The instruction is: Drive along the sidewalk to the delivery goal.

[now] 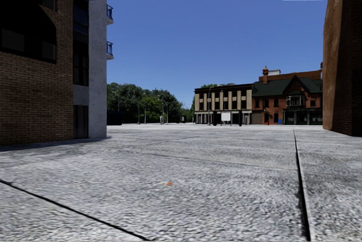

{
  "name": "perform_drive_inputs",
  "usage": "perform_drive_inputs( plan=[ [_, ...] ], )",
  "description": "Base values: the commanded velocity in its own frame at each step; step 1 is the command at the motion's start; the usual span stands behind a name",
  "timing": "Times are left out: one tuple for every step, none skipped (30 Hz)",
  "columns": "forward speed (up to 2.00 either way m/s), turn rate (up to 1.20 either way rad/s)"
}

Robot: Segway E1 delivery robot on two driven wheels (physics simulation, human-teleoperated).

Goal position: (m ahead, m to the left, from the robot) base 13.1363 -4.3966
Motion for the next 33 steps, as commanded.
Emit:
perform_drive_inputs(
  plan=[
    [2.0, 0.0],
    [2.0, 0.0],
    [2.0, 0.0],
    [2.0, 0.0],
    [2.0, 0.0],
    [2.0, 0.0],
    [2.0, 0.0],
    [2.0, 0.0],
    [2.0, 0.0],
    [2.0, 0.0],
    [2.0, 0.0],
    [2.0, 0.0],
    [2.0, 0.0],
    [2.0, 0.0],
    [2.0, 0.0],
    [2.0, 0.0],
    [2.0, 0.0],
    [2.0, 0.0],
    [2.0, 0.0],
    [2.0, 0.0],
    [2.0, 0.0],
    [2.0, 0.0],
    [2.0, 0.0],
    [2.0, 0.0],
    [2.0, 0.0],
    [2.0, 0.0],
    [2.0, 0.0],
    [2.0, 0.0],
    [2.0, 0.0],
    [2.0, 0.0],
    [2.0, 0.0],
    [2.0, 0.0],
    [2.0, 0.0]
  ],
)
